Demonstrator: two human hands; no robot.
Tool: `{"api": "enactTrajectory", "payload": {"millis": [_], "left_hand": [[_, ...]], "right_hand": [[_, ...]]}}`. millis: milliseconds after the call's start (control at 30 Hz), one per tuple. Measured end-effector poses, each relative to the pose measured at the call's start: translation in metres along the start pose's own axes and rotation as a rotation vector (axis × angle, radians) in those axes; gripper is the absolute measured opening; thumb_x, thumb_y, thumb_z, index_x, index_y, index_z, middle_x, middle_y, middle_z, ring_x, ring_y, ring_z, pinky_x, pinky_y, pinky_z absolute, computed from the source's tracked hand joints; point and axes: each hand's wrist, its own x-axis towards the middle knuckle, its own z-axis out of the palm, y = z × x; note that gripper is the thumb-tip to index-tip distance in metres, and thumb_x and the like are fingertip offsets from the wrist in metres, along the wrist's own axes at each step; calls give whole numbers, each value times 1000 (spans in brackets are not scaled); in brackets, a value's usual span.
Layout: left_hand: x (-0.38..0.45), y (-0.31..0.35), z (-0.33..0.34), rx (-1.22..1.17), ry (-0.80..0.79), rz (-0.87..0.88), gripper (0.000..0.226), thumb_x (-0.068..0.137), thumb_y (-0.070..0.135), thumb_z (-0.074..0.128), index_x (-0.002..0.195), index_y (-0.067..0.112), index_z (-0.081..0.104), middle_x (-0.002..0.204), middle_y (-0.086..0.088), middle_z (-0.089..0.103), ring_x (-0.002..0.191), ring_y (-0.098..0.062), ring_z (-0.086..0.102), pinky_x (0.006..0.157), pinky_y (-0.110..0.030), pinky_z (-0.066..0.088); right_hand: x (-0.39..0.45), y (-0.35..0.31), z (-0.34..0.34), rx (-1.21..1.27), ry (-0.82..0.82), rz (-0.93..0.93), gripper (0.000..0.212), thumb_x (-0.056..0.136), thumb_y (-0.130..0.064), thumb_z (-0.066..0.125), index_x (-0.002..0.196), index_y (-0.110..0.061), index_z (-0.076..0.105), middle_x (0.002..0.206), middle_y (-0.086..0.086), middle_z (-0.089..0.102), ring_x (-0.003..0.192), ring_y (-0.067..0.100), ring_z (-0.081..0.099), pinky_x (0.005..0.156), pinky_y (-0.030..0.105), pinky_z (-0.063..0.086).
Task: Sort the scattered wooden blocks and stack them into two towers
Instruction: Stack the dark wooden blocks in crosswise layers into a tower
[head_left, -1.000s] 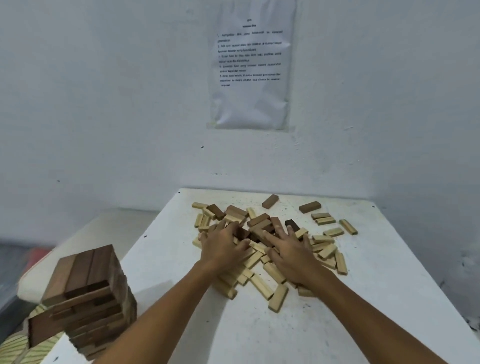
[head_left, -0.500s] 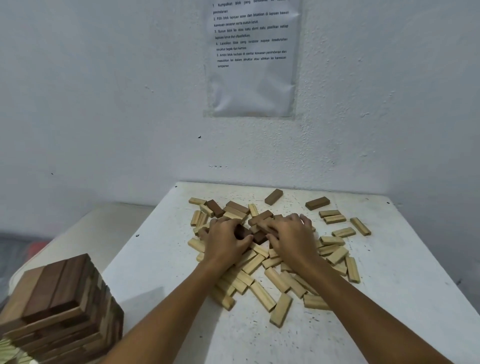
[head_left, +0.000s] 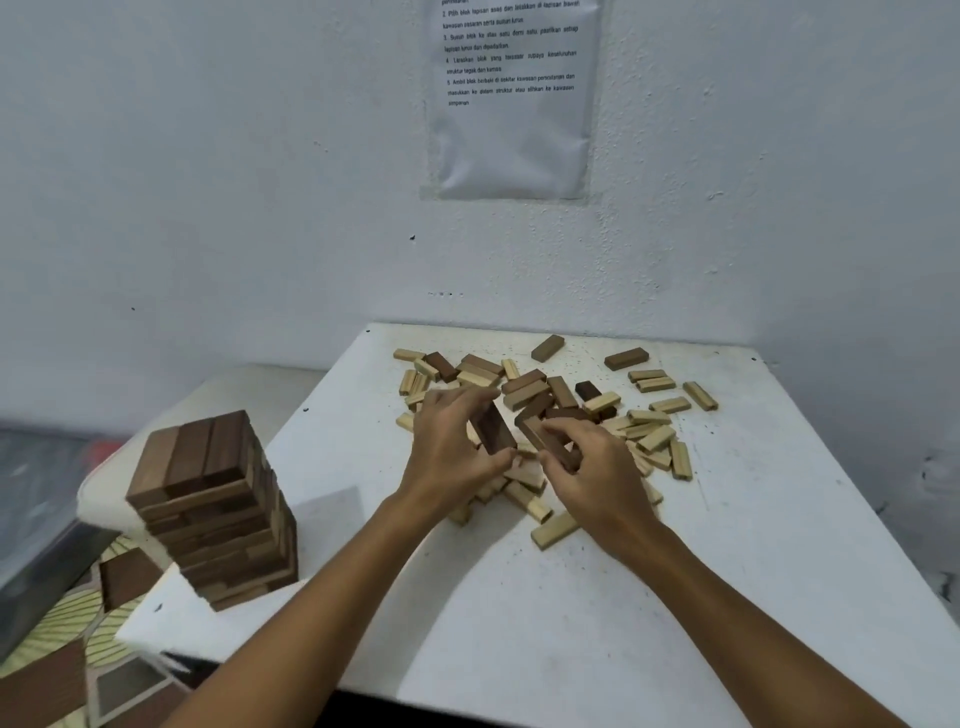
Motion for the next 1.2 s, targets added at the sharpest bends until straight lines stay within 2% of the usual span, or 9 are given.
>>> {"api": "enactTrajectory", "payload": {"millis": [67, 167, 300, 400, 600, 667, 800, 1067, 1200], "left_hand": [[-17, 1, -8, -13, -27, 25, 65, 61, 30, 81, 123, 19, 62, 107, 11, 58, 107, -12, 46, 88, -5, 30], [-49, 4, -21, -17, -165, 29, 67, 61, 31, 82, 123, 21, 61, 111, 10, 59, 109, -10, 48, 89, -8, 35], [-86, 8, -35, 43, -332, -39, 74, 61, 28, 86, 129, 25, 55, 106, 18, 50, 113, -8, 47, 88, -3, 33], [-103, 9, -44, 17, -401, -94, 82, 61, 34, 85, 134, 35, 48, 113, 15, 52, 114, -3, 48, 96, -13, 39], [-117, 8, -56, -22, -527, -128, 84, 64, 33, 84, 136, 41, 43, 117, 17, 58, 116, -4, 47, 94, -17, 39], [-121, 7, -57, -50, -528, -148, 86, 64, 35, 85, 138, 41, 41, 120, 18, 58, 117, -2, 48, 97, -21, 40], [-125, 7, -57, -96, -436, -142, 88, 62, 31, 89, 139, 35, 45, 127, 15, 57, 112, 6, 52, 82, -5, 38], [-131, 2, -60, -111, -396, -166, 62, 66, 37, 88, 122, 29, 64, 129, 16, 60, 115, 8, 51, 87, -3, 39], [-132, 2, -57, -109, -389, -151, 59, 65, 37, 88, 120, 25, 69, 134, 14, 57, 119, 9, 48, 96, -10, 40]], "right_hand": [[-12, -8, -7, 42, 3, 28, 29, 85, -16, 70, 114, -17, 68, 93, -7, 66, 76, 2, 56, 69, 27, 50], [-32, -20, -15, 76, -87, 54, 25, 85, -13, 70, 110, -17, 69, 87, -9, 64, 68, -3, 55, 61, 12, 40], [-60, -32, -13, 6, -278, 35, 30, 85, -21, 70, 114, -20, 67, 95, -4, 64, 80, 8, 57, 69, 24, 47], [-78, -40, -9, -84, -377, 1, 34, 86, -26, 65, 120, -25, 65, 102, -2, 63, 91, 16, 58, 78, 37, 51], [-95, -52, -4, -96, -394, -16, 25, 92, -30, 60, 116, -29, 67, 100, -5, 56, 96, 14, 54, 80, 35, 49], [-96, -54, -3, -57, -388, -60, 29, 92, -26, 58, 119, -26, 66, 114, -7, 57, 110, 13, 48, 90, 32, 45], [-97, -51, -3, -48, -530, -137, 45, 89, -26, 50, 133, -33, 57, 141, -11, 48, 131, 10, 34, 106, 37, 32], [-102, -31, -12, -2, -416, -83, 31, 86, -21, 63, 116, -26, 69, 135, -9, 52, 128, 7, 40, 102, 46, 41], [-98, -33, -24, 95, -576, -5, 56, 76, -32, 59, 131, -42, 54, 143, -18, 43, 135, 2, 32, 112, 42, 31]]}}
